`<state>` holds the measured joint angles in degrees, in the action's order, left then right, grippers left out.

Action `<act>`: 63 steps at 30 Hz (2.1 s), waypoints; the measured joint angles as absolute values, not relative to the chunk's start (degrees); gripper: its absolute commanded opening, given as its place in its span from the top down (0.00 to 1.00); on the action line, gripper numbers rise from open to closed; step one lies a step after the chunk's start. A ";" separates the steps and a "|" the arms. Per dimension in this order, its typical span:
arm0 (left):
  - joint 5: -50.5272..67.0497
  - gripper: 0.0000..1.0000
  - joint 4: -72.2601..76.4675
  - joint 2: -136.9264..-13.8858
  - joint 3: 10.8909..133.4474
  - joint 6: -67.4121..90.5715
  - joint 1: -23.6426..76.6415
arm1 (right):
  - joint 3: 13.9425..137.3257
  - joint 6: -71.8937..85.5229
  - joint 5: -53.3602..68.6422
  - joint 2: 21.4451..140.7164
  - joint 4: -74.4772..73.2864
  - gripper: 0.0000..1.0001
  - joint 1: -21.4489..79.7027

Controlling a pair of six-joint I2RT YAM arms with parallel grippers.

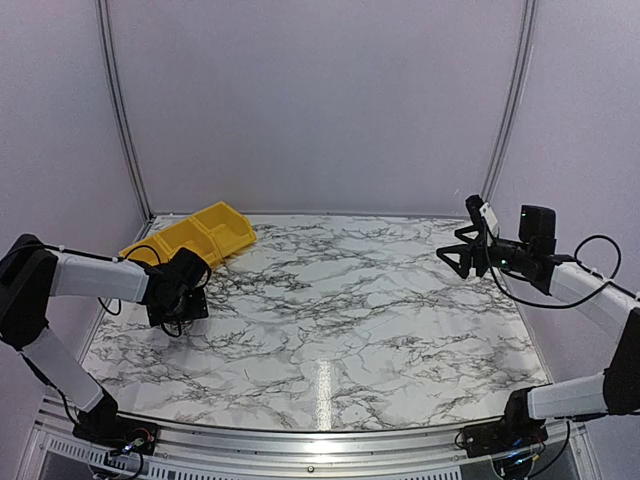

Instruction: Untangle the cables

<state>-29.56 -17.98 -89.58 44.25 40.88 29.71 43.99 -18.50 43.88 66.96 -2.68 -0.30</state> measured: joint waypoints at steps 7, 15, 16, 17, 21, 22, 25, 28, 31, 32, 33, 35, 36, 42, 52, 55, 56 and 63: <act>-20.80 0.15 -14.46 -93.82 46.00 35.86 31.79 | 43.99 -19.42 43.68 67.33 -2.85 0.07 -0.27; -11.07 0.27 -6.92 -97.82 50.26 28.40 44.71 | 43.99 -20.86 42.65 68.12 -3.68 0.07 0.23; -10.09 0.27 -6.13 -99.04 51.24 27.57 46.35 | 43.99 -21.12 42.46 68.27 -3.81 0.07 0.47; -9.26 0.27 -5.41 -100.25 52.27 26.76 47.88 | 43.99 -21.28 42.35 68.40 -3.90 0.07 0.84; -7.66 0.25 -4.12 -104.01 56.64 23.24 54.72 | 44.01 -21.80 42.06 68.82 -4.32 0.08 1.50; -7.38 0.25 -4.10 -104.49 57.63 22.52 56.75 | 44.01 -22.04 41.91 68.88 -4.47 0.07 1.50; -7.38 0.23 -5.58 -104.42 60.51 20.88 60.77 | 44.01 -22.61 41.76 68.88 -4.67 0.07 1.52; -8.05 0.18 -8.82 -102.87 63.81 19.44 61.49 | 44.01 -22.98 41.45 68.90 -4.82 0.07 1.69; -11.33 0.12 -12.99 -97.32 65.23 17.30 60.80 | 44.18 -23.75 41.17 69.36 -5.10 0.08 2.28; -12.86 0.10 -14.31 -95.02 65.58 16.43 60.51 | 44.34 -24.10 40.95 69.71 -5.30 0.09 2.59; -14.37 0.08 -15.40 -93.06 66.06 15.57 60.20 | 44.53 -24.38 40.75 70.15 -5.56 0.09 3.01; -17.58 0.05 -17.52 -90.15 67.70 14.15 58.92 | 44.99 -25.26 40.29 71.07 -6.31 0.09 3.81; -18.87 0.04 -18.44 -89.54 68.62 13.78 57.95 | 45.15 -25.56 40.07 71.40 -6.59 0.09 4.19; -25.50 0.01 -22.65 -89.89 72.23 13.89 45.69 | 45.17 -26.55 39.68 71.79 -7.68 0.09 5.37; -18.11 0.01 -19.29 -95.20 63.37 15.14 33.65 | 45.17 -26.72 39.51 71.88 -7.75 0.09 5.45; -10.96 0.01 -17.43 -97.17 62.70 15.16 33.65 | 45.17 -26.89 39.48 72.49 -7.77 0.09 5.65; -7.97 0.01 -16.78 -97.45 62.52 15.22 33.67 | 45.17 -26.92 39.48 72.84 -7.77 0.09 5.74; 10.66 0.16 -12.08 -99.42 62.39 15.81 35.70 | 45.17 -27.62 39.40 74.15 -7.84 0.09 6.63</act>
